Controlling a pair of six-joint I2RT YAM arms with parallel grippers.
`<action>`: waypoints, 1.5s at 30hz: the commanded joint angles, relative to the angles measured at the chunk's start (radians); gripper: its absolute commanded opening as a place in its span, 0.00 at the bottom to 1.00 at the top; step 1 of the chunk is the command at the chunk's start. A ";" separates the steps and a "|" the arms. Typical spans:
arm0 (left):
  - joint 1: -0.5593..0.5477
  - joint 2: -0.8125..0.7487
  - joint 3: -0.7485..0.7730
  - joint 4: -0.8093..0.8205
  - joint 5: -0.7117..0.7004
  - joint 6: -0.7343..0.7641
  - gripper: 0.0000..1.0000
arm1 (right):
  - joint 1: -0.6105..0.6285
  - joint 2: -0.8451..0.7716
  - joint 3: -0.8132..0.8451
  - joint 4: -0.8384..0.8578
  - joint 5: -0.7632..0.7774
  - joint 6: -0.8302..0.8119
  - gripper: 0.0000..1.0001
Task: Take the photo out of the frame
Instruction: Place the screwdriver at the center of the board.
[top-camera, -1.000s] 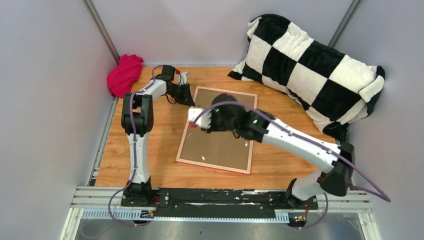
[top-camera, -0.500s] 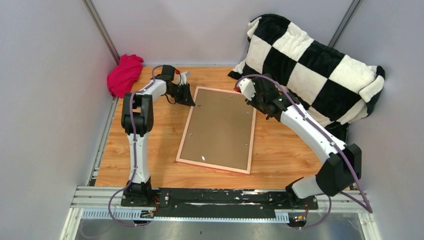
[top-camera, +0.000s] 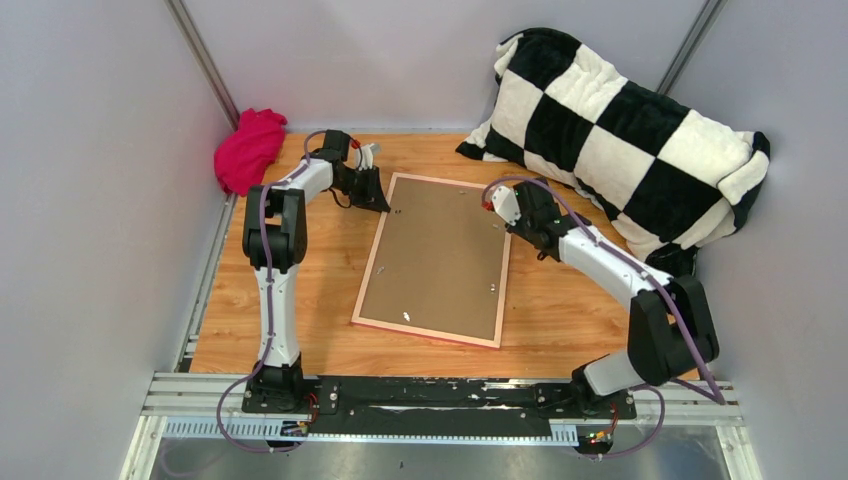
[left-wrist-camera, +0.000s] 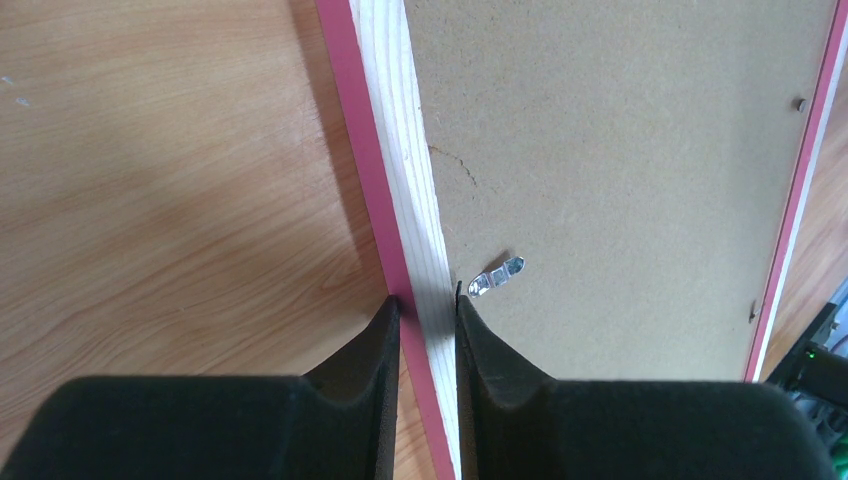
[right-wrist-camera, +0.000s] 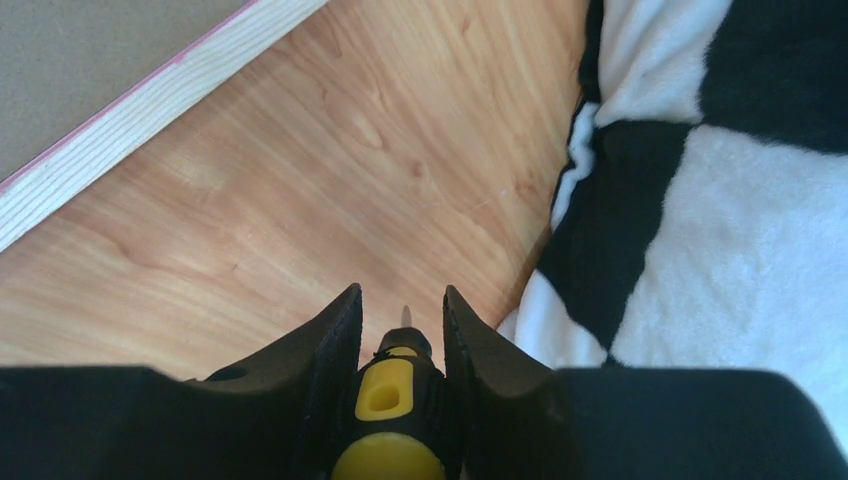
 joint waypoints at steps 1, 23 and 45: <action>-0.006 0.080 -0.023 -0.006 -0.057 0.027 0.00 | -0.010 -0.111 -0.157 0.336 -0.064 -0.164 0.00; -0.004 0.085 -0.017 -0.010 -0.053 0.028 0.00 | -0.294 0.070 -0.458 0.985 -0.481 -0.502 0.00; -0.004 0.089 -0.014 -0.014 -0.051 0.029 0.00 | -0.322 0.355 -0.270 1.034 -0.165 -0.538 0.10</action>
